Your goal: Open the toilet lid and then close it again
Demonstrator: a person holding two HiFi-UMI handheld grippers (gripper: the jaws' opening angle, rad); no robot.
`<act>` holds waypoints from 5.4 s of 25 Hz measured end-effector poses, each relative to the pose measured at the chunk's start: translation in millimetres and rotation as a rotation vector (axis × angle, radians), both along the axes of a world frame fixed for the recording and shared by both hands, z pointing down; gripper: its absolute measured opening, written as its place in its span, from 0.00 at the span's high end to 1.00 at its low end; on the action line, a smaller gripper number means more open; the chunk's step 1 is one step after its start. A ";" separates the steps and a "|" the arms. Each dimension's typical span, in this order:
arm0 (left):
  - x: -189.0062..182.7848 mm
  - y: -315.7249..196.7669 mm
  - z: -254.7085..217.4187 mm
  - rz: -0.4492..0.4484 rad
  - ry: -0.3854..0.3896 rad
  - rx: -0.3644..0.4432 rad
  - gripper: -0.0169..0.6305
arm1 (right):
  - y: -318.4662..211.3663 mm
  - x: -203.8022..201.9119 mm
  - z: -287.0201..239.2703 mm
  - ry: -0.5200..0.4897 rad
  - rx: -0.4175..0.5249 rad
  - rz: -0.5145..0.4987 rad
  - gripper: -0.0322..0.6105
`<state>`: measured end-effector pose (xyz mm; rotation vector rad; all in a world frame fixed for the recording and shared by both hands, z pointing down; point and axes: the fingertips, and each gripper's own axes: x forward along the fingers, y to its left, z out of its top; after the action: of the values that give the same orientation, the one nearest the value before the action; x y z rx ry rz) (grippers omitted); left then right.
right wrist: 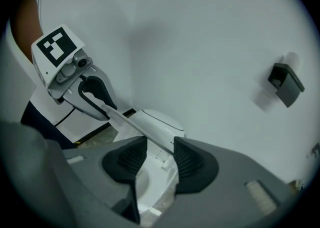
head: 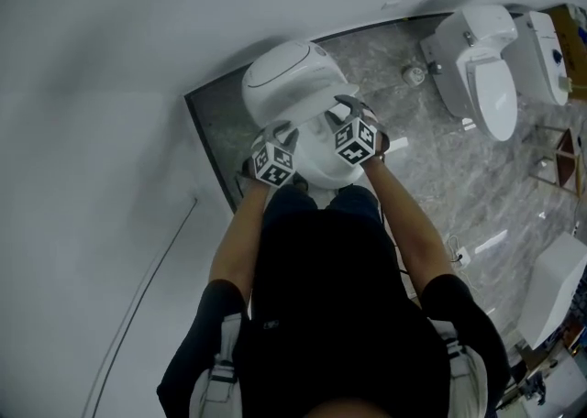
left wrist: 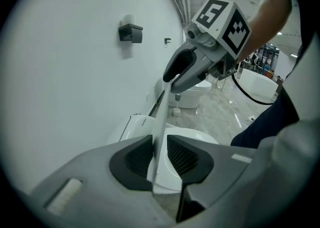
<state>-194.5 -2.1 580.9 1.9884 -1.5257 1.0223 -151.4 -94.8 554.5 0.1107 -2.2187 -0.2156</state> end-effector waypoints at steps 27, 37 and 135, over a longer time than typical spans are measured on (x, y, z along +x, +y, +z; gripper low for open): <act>-56.5 -28.3 8.0 0.099 0.085 0.040 0.90 | 25.7 47.8 -14.7 -0.129 -0.169 0.261 0.67; -94.6 -44.0 1.9 -0.048 0.210 0.064 0.90 | 70.9 107.4 -1.7 -0.175 -0.368 0.459 0.68; 116.0 61.6 56.9 0.377 0.262 -0.144 0.68 | 81.9 118.4 45.4 -0.395 -0.942 0.764 0.73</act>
<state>-78.4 59.5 637.7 2.2497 -0.9360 0.9319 -33.0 -12.9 599.9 0.4847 -2.2477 1.3351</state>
